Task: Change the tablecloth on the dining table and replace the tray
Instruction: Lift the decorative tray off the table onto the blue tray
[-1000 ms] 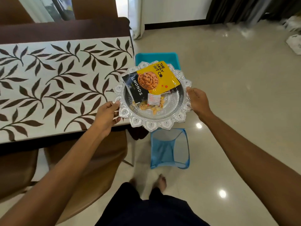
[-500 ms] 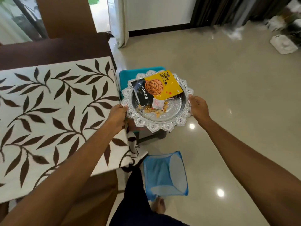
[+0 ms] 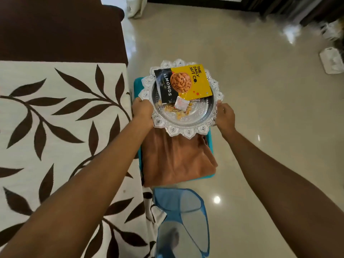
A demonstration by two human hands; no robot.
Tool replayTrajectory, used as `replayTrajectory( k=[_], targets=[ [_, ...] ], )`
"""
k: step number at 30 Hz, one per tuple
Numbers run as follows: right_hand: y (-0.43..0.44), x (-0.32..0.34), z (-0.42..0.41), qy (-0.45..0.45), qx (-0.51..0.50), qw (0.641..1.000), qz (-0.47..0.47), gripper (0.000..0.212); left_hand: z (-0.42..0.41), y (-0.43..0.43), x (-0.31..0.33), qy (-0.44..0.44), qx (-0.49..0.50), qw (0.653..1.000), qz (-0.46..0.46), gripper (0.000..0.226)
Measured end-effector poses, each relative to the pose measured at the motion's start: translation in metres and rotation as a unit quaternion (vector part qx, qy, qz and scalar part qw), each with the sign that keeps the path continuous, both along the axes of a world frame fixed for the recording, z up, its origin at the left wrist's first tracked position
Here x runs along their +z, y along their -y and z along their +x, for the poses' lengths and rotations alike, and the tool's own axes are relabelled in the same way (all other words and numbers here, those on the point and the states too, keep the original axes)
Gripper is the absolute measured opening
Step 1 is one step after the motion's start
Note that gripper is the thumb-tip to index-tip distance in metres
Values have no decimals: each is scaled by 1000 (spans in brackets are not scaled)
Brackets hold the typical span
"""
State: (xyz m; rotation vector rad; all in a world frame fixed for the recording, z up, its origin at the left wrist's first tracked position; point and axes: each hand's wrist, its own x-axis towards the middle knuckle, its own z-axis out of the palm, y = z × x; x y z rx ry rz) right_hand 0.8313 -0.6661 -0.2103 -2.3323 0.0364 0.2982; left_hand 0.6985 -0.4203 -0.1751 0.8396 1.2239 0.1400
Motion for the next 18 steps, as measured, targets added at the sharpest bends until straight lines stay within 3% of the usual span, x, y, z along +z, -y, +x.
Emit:
replayTrajectory(
  k=[7, 14, 18],
  targets=[
    [-43, -52, 32, -50, -27, 998, 11, 44, 47, -25, -24, -32, 116, 991, -65, 43],
    [-63, -91, 38, -73, -89, 993, 33, 34, 70, -34, -132, -48, 165, 983, -68, 53],
    [-70, -96, 42, -73, -112, 990, 52, 33, 75, -29, -111, -60, 204, 976, -43, 59]
  ],
)
